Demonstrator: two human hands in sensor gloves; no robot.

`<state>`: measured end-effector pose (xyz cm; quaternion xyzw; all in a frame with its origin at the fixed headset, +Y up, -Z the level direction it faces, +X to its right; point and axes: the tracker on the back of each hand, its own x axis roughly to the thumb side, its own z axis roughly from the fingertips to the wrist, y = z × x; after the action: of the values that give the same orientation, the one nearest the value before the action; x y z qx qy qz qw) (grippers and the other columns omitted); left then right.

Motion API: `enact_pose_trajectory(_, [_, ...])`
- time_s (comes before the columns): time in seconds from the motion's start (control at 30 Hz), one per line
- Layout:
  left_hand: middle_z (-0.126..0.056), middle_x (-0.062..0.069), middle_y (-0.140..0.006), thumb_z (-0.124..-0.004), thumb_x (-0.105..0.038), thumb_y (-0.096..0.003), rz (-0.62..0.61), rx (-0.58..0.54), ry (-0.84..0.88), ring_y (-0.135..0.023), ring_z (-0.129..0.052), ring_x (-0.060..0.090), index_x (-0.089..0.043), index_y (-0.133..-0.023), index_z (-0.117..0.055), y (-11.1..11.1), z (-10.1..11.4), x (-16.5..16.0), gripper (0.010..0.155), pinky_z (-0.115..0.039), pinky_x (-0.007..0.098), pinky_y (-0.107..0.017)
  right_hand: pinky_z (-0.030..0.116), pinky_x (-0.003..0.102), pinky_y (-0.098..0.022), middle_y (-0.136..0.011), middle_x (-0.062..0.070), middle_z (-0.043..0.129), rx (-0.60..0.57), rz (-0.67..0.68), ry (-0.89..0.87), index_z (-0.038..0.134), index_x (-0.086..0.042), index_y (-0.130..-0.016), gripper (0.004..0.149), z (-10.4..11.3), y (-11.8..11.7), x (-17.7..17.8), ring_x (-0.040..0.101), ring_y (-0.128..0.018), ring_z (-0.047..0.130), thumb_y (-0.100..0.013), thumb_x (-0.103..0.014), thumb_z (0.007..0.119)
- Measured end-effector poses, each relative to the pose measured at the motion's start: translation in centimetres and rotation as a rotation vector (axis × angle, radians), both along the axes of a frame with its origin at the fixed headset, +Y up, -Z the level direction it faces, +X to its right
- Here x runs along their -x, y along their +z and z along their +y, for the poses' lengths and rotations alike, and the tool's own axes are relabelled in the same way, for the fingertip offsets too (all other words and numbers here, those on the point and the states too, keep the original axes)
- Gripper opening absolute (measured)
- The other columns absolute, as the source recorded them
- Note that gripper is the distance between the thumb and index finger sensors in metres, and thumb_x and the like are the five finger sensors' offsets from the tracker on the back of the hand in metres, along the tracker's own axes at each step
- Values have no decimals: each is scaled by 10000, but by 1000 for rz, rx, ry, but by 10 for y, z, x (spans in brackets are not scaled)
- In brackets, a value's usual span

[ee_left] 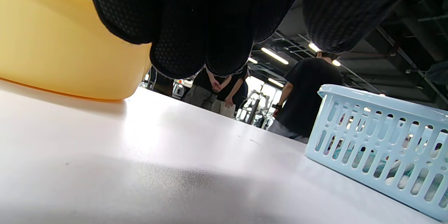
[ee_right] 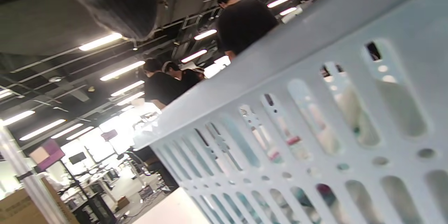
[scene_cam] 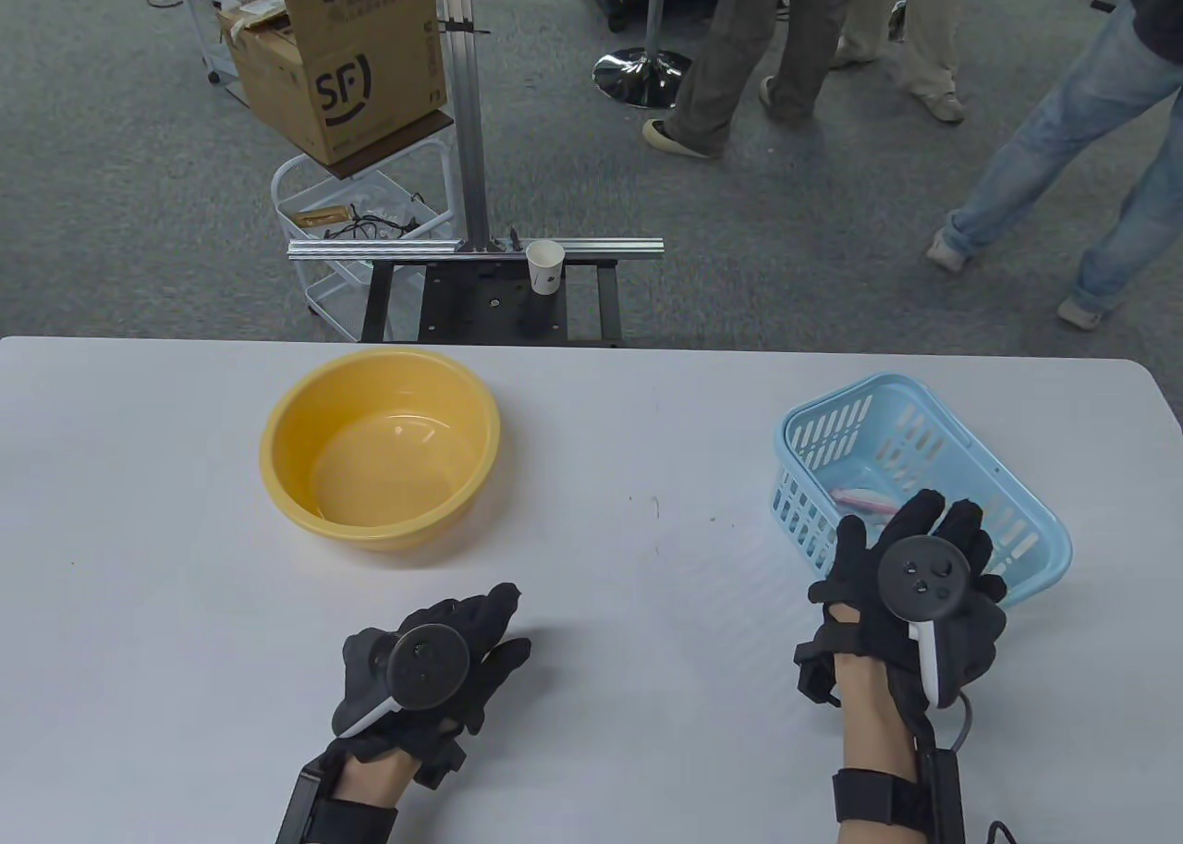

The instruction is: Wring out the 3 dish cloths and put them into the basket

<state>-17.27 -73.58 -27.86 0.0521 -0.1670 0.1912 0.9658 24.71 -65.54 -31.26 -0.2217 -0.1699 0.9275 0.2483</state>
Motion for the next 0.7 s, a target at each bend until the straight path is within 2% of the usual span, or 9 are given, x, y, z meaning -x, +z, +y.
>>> enact_pose_trajectory(0.17, [-847, -44, -949, -837, -574, -430, 44, 9, 0, -790, -954, 268, -268, -1059, -651, 1, 3, 2, 724, -757, 520, -635, 171, 756, -679, -1145, 207, 192, -62, 122, 74, 322, -126, -1092, 792, 9, 0, 29, 496, -1052, 214, -557, -548, 726])
enact_pose_trajectory(0.3, [-768, -54, -1017, -823, -587, -434, 74, 2, -6, -874, -893, 269, -288, -1091, -573, 2, 5, 3, 764, -725, 532, -666, 208, 759, -679, -1151, 203, 256, -113, 260, 163, 356, -139, -1094, 779, 7, 1, 62, 501, -1056, 261, -553, -562, 724])
enact_pose_trajectory(0.47, [-621, -68, -1106, -807, -608, -436, 119, 18, -11, -1003, -753, 275, -313, -1124, -452, 2, 5, 6, 828, -629, 563, -735, 228, 756, -681, -1164, 186, 270, -137, 442, 244, 361, -167, -1101, 777, -14, 4, 104, 497, -1064, 273, -548, -579, 721])
enact_pose_trajectory(0.7, [-440, -74, -1178, -807, -622, -433, 161, 66, -14, -1131, -520, 275, -337, -1138, -394, -2, 1, 12, 865, -471, 596, -800, 202, 754, -679, -1175, 169, 238, -84, 583, 291, 342, -196, -1106, 795, -56, 8, 138, 489, -1075, 228, -540, -614, 712])
